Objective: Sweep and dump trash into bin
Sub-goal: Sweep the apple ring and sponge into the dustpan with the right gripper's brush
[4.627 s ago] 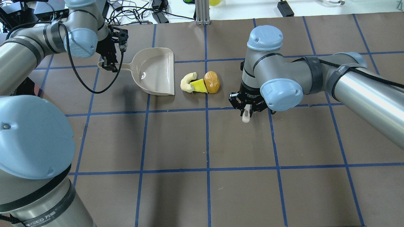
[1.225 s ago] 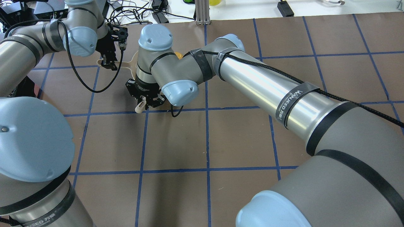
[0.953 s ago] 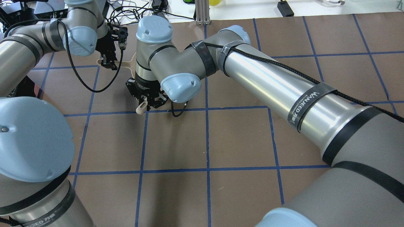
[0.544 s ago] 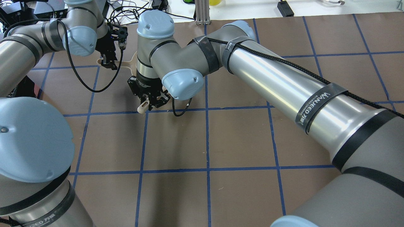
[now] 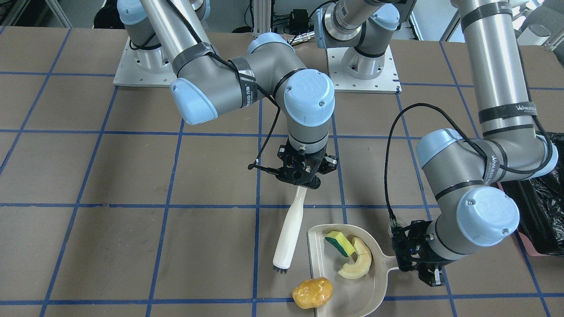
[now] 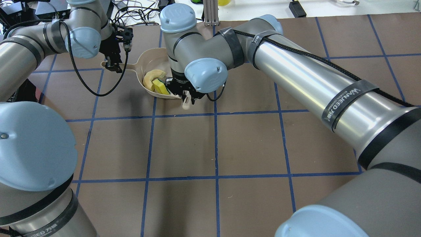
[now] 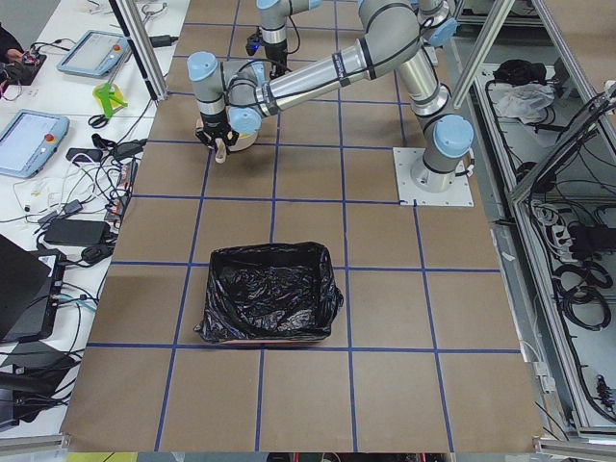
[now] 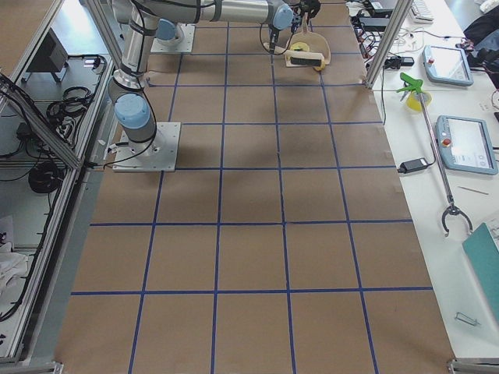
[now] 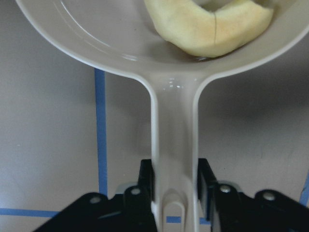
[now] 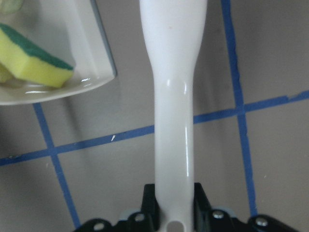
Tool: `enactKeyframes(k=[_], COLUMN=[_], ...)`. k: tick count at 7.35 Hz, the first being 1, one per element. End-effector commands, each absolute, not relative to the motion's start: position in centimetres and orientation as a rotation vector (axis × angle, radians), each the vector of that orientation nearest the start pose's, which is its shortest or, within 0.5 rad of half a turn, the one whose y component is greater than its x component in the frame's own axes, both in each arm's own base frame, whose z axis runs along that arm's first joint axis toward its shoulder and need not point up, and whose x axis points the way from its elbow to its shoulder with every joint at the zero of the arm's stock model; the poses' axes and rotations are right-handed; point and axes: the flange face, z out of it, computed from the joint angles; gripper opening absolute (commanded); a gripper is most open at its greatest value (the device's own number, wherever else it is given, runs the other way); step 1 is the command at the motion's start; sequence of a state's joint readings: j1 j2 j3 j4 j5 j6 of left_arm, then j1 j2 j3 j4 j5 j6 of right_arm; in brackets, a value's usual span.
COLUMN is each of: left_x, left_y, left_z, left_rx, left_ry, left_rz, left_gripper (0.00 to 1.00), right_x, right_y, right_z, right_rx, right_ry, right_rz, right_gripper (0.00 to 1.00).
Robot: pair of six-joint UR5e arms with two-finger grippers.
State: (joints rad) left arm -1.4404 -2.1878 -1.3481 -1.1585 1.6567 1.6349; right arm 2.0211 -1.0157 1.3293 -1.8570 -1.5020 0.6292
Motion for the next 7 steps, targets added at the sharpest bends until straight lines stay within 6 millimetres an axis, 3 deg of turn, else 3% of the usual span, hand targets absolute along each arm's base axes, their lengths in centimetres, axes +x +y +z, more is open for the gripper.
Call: enactKeyframes(k=[1,3,6,7], left_x=[-3.1,-3.1,-3.1,-3.1], left_y=[-71.9,-72.0,-72.0,-72.0], left_z=[25.9,25.6,25.6,25.6], left_rx=[2.096,2.097,2.097,2.097], left_ry=[2.25,2.254,2.254,2.254], left_rz=[0.102,0.11,0.11,0.11], left_gripper=[0.11,0.1,0.1,0.1], right_x=[39.4,39.5,41.0,41.2], right_y=[-60.0,-63.2,-66.4,-66.6], right_z=[28.1,24.0,23.5,23.4], right_rx=[0.191,0.207,0.188,0.174], right_ry=[3.1,3.106,3.082,3.081], right_rz=[0.045,-0.047,-0.095,-0.097], right_gripper=[0.0,0.0,0.0,0.0])
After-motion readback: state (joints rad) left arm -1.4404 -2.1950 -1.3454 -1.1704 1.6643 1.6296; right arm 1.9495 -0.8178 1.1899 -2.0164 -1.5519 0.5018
